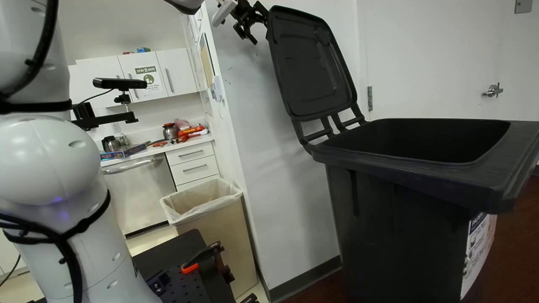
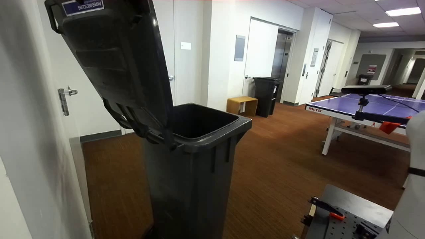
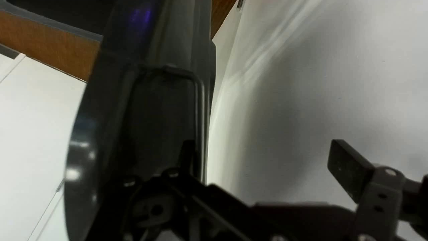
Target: Open the lid of the black bin
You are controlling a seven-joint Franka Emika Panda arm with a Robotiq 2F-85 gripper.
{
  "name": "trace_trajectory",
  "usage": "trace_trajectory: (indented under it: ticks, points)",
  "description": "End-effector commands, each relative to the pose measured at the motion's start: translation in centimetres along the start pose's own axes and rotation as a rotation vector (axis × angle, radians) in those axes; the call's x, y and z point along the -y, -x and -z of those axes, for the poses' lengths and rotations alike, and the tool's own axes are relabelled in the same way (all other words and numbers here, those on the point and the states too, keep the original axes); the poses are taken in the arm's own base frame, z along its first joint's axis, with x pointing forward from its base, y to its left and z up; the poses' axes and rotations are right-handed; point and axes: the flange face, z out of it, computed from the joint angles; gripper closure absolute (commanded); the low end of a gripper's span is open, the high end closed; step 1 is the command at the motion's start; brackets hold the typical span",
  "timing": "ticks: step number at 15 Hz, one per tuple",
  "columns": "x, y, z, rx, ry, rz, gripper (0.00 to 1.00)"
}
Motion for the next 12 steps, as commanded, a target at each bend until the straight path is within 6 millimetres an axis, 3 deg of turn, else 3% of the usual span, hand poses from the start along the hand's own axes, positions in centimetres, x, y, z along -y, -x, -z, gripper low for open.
trace_trajectory:
  ticks: [1,6,12]
  points:
    - [1.6,0.4,-2.5,0.018,0.019,-0.043,0.00]
    - [1.3,0.6,-2.7,-0.059,0.103,-0.143,0.00]
    - [1.9,1.5,-3.8,-0.155,0.426,-0.010,0.00]
